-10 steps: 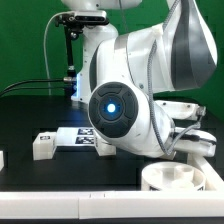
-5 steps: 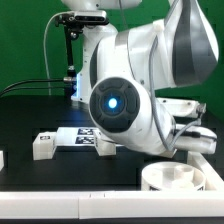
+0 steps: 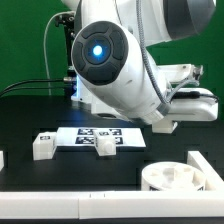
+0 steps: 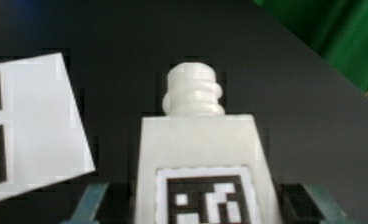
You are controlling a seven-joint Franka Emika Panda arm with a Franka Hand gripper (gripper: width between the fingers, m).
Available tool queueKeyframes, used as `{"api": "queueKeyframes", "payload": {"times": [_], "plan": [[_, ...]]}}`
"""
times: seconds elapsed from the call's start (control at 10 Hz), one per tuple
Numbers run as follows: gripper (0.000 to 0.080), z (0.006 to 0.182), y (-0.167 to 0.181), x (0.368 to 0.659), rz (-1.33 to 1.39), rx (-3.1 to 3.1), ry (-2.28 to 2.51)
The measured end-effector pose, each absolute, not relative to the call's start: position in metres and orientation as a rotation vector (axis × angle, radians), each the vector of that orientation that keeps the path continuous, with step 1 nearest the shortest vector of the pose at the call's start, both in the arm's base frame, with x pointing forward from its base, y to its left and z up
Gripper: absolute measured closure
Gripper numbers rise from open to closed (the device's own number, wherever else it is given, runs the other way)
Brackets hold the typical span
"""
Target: Assemble stool
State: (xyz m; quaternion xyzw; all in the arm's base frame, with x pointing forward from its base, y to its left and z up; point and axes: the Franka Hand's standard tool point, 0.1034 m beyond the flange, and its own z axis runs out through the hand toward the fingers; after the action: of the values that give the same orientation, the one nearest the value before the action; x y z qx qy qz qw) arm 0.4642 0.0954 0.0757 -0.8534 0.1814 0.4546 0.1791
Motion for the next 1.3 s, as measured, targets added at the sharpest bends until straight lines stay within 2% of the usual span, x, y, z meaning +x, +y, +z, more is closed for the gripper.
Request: {"api": "queueKeyframes", "payload": {"times": [0.1,0.2,0.3,0.4,0.6,0.7,1.0,1.3], "plan": [[0.0468,0.065,0.094,0.466,1.198,-2.466,0.500],[0.0468,0.081,0.089,0.476,1.142,-2.493,0.457],[0.0468,0.111,0.080,0.500,1.034,-2.539,0.408],[0.0468,0.129,0.078,0.516,0.959,-2.565,0.409],[0.0468,0.122,0.080,0.524,0.782,-2.639,0.444],[0.0468,0.125,0.079,0.525,0.730,-2.660,0.452],[0.0468,0.131,0.068,0.565,0.405,-2.808,0.238],[0.0466,0.135,0.071,0.577,0.084,-2.893,0.210]]}}
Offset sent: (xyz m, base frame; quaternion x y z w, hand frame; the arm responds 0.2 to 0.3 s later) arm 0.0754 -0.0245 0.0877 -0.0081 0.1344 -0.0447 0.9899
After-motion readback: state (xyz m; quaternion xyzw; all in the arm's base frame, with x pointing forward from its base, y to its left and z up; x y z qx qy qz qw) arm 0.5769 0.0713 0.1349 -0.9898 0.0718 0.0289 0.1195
